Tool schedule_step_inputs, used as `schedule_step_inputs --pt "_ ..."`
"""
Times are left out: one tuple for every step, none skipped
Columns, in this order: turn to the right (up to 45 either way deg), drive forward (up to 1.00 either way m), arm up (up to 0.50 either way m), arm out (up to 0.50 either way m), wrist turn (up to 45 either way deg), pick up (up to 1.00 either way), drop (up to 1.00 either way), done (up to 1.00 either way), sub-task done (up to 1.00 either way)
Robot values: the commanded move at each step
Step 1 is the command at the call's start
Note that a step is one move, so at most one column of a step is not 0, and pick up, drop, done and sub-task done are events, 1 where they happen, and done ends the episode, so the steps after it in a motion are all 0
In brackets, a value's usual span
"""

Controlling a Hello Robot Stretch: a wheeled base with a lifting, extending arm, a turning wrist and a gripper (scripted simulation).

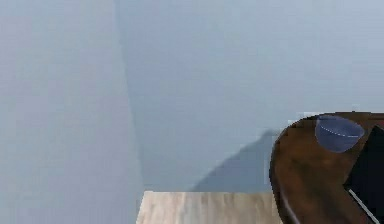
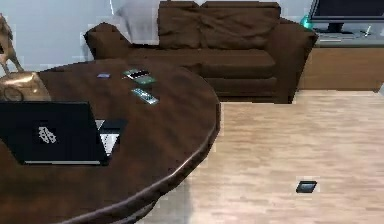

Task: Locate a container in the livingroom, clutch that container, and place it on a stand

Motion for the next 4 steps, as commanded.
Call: schedule_step_inputs --pt "0.0 0.35 0.0 0.0 0.0 0.0 0.0 0.0 0.0" --pt "-33.0 0.0 0.0 0.0 0.0 0.0 0.0 0.0 0.0" --pt "0.0 0.0 0.5 0.0 0.0 0.0 0.0 0.0 0.0" --pt "0.0 0.0 0.38 0.0 0.0 0.0 0.0 0.0 0.0"
